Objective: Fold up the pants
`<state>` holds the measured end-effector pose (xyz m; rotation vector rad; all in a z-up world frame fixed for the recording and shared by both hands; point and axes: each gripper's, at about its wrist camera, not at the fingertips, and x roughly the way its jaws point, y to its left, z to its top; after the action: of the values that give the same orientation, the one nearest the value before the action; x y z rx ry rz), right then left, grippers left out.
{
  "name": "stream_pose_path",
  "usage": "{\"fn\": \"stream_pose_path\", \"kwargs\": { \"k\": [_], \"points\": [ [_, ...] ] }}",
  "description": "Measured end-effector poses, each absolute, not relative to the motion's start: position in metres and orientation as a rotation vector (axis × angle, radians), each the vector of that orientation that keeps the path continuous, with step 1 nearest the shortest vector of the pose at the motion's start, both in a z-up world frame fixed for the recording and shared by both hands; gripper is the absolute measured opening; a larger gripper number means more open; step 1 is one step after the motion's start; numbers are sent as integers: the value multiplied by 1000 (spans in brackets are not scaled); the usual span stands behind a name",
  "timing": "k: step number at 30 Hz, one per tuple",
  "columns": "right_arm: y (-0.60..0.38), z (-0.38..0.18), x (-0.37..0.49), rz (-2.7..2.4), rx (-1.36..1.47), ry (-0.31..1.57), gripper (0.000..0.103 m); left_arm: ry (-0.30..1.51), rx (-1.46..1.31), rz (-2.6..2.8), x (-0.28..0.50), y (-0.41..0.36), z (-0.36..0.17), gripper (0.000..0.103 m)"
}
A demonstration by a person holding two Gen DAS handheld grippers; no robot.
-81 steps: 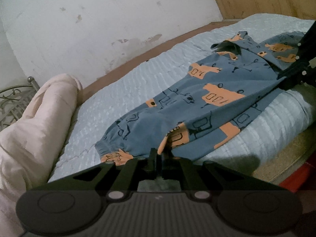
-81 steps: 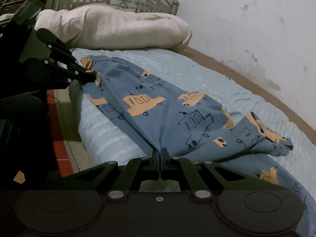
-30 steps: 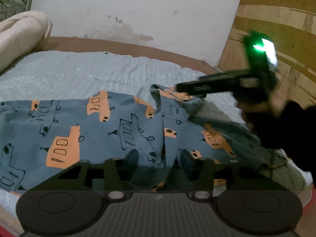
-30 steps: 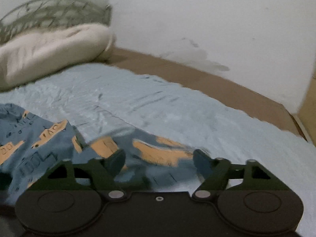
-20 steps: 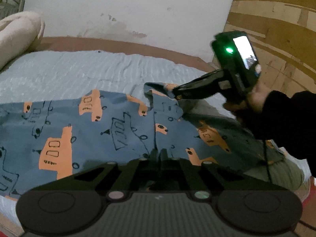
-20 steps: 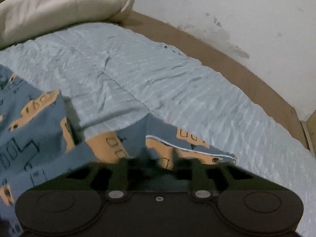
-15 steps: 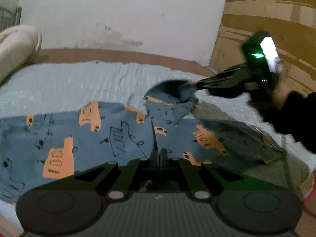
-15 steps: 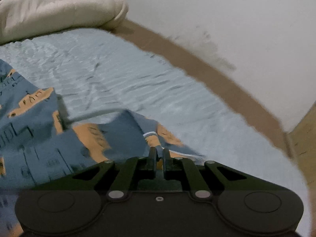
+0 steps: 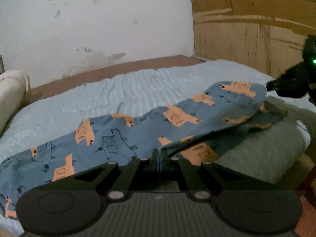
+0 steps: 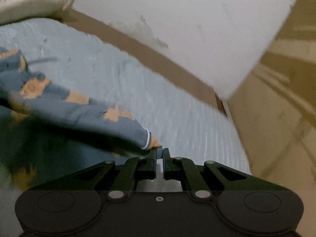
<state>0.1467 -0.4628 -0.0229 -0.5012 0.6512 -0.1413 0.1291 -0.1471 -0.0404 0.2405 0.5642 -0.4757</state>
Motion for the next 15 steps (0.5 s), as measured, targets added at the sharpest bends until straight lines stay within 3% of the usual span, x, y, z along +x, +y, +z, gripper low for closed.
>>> {"fn": "stream_pose_path", "kwargs": {
  "k": [2,5,8,11,15],
  "points": [
    [-470,-34,132,-179,-442,668,9,572,243,-476,129,-147,-41,0],
    [-477,-41,108,-229,-298,668,37,571,244,-473,127,-148,-40,0],
    [-480,-38,82,-184,-14,631,46,573,239,-471,127,-147,-40,0],
    [-484,-44,74,-56,250,623,69,575,244,-469,127,-147,-40,0],
    [-490,-51,98,-32,340,628,71,568,237,-461,127,-147,-39,0]
  ]
}}
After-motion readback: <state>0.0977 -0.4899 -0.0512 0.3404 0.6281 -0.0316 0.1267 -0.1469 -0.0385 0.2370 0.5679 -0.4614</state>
